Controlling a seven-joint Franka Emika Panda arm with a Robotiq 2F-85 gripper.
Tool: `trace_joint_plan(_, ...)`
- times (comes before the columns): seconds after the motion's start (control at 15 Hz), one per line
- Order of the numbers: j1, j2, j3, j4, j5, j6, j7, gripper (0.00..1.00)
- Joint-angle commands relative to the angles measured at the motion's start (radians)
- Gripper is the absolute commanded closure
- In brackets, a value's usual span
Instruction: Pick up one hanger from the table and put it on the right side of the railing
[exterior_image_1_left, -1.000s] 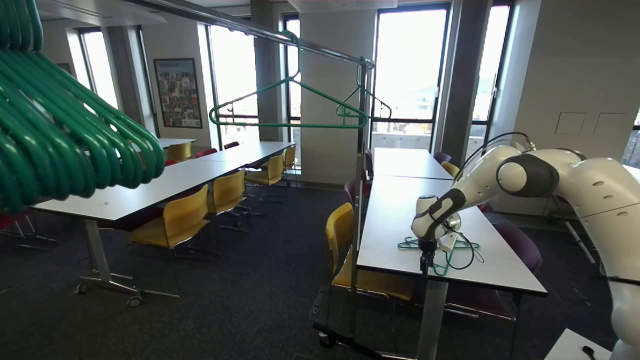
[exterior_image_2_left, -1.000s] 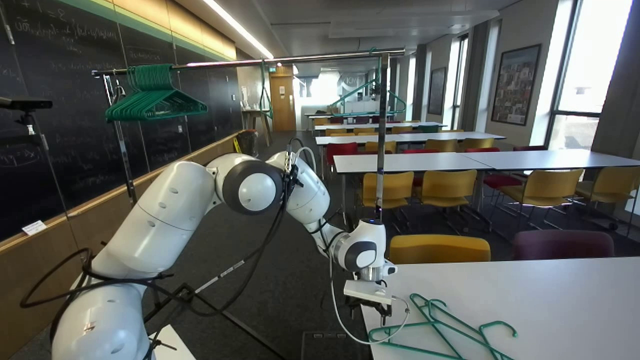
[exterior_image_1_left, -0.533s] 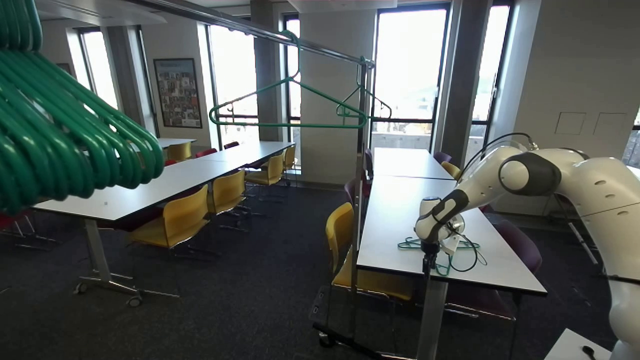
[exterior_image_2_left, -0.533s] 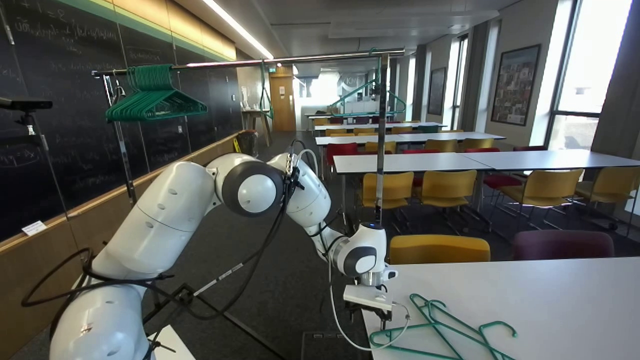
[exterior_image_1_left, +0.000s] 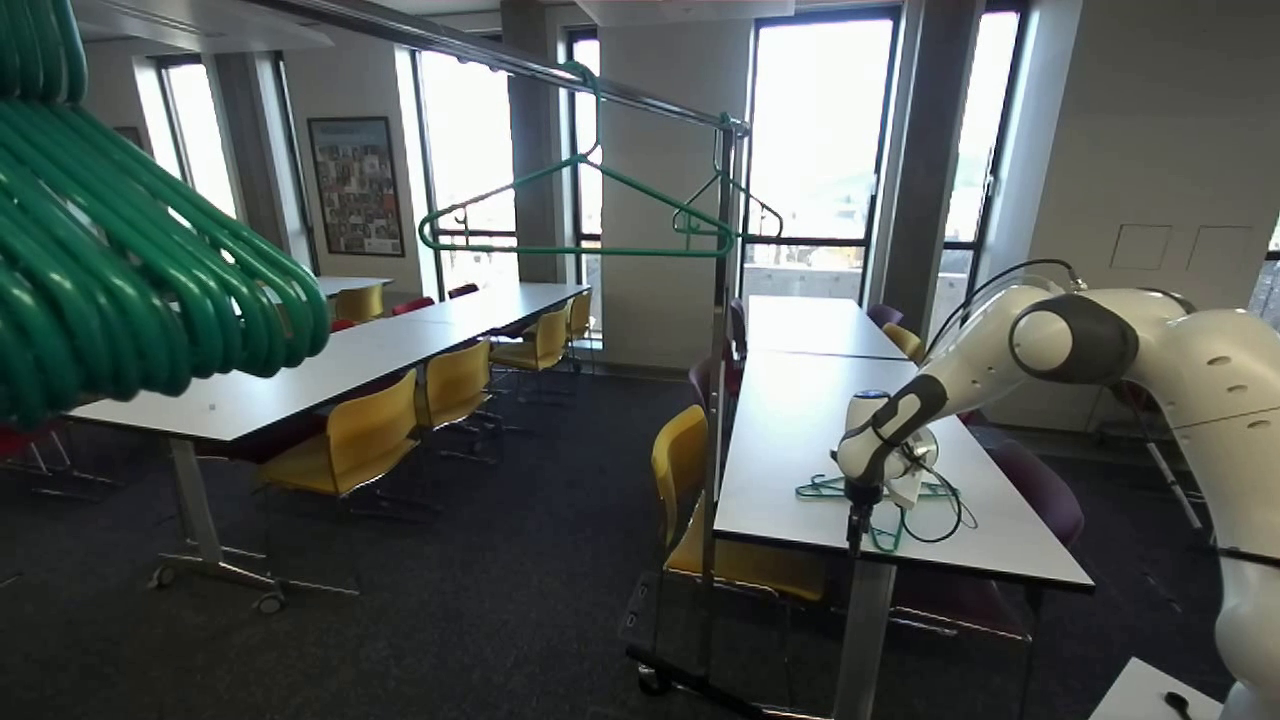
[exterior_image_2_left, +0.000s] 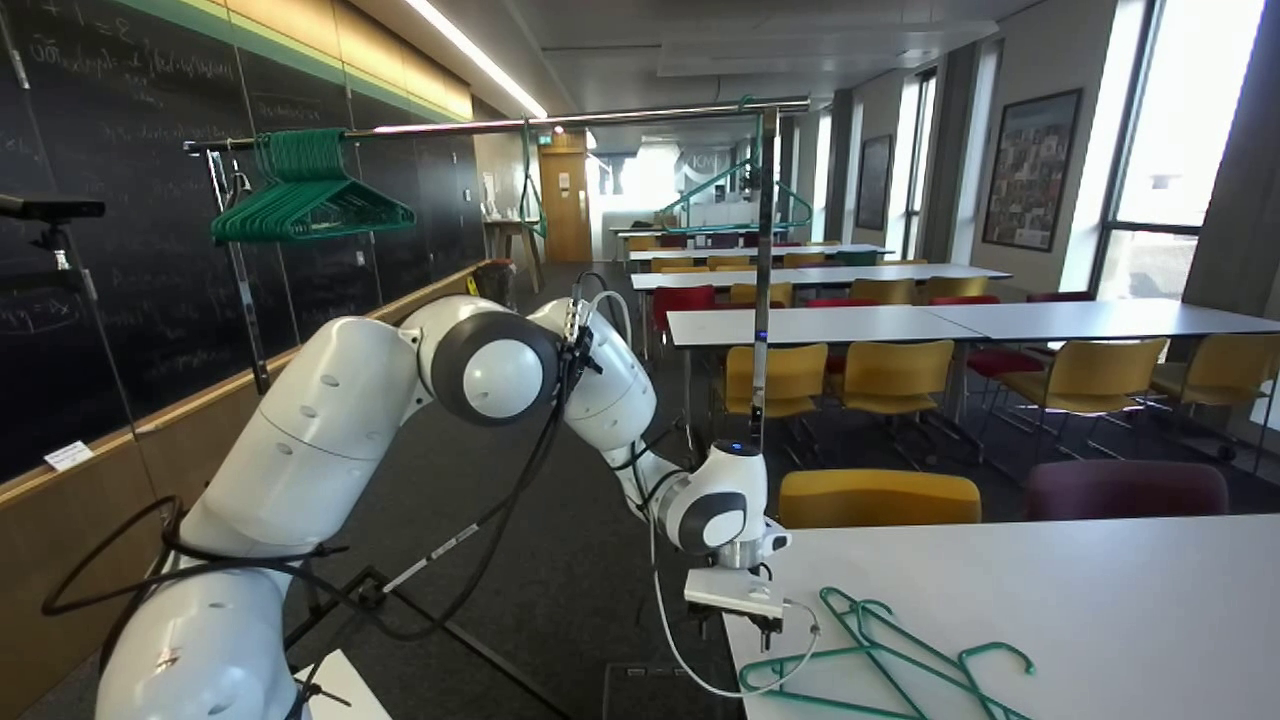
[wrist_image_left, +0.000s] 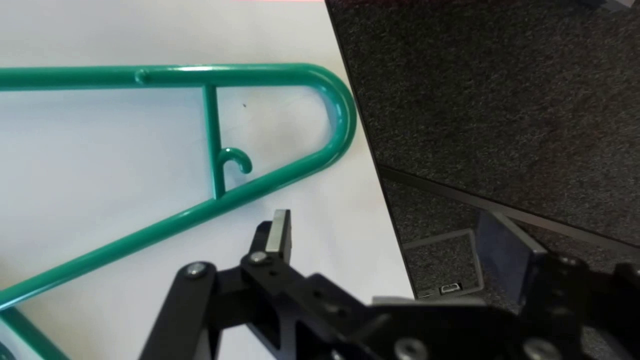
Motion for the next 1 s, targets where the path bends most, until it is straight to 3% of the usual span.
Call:
trace_joint_plan(0.0,-0.039,-0.083,0.021,-0.102,0.008,0.035,-0.052,0.0)
trace_joint_plan(0.93,-0.061,-0.102,-0.008,-0.171,0.007,0.034,-0.057,0.0)
